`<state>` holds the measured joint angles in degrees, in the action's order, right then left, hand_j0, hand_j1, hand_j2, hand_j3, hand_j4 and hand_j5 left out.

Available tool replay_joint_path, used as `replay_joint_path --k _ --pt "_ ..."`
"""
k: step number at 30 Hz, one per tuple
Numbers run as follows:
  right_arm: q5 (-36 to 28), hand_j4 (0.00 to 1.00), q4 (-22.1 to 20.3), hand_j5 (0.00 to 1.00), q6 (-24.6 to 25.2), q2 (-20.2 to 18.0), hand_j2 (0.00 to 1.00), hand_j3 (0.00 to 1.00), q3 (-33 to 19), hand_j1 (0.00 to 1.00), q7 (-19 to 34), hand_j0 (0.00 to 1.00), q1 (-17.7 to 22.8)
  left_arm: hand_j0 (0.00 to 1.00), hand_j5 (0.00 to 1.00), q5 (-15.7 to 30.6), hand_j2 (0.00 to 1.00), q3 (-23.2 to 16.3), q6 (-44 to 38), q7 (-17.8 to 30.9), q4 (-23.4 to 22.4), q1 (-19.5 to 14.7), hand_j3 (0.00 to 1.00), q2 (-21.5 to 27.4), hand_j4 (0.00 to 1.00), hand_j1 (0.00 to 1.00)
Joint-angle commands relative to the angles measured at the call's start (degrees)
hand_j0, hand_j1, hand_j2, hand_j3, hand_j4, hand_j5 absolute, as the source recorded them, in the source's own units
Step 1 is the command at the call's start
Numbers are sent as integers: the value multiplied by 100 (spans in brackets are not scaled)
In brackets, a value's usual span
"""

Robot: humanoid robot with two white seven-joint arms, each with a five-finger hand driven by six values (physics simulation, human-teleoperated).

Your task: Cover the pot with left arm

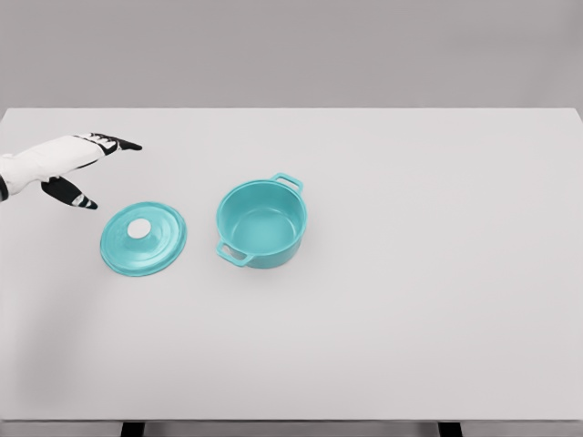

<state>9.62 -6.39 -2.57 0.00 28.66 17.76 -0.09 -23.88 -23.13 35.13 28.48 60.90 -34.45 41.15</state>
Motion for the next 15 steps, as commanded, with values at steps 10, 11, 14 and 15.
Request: replay_joint_path --k 10,11,14,15 --pt "-30 100 24 100 46 0 100 100 -10 100 8 100 202 100 100 -161 100 -306 -13 202 80 9 100 34 100 100" --pt "-30 100 24 100 46 0 100 100 -10 100 8 100 202 100 100 -170 100 -367 -13 219 80 -9 100 34 100 100" --pt "-30 100 24 100 46 0 100 100 -10 100 8 100 202 100 100 -161 100 -491 -13 483 115 -79 100 157 100 100" --pt "-30 100 24 100 46 0 100 100 -10 100 8 100 202 100 100 -170 100 -473 -13 518 115 -97 100 148 100 100"
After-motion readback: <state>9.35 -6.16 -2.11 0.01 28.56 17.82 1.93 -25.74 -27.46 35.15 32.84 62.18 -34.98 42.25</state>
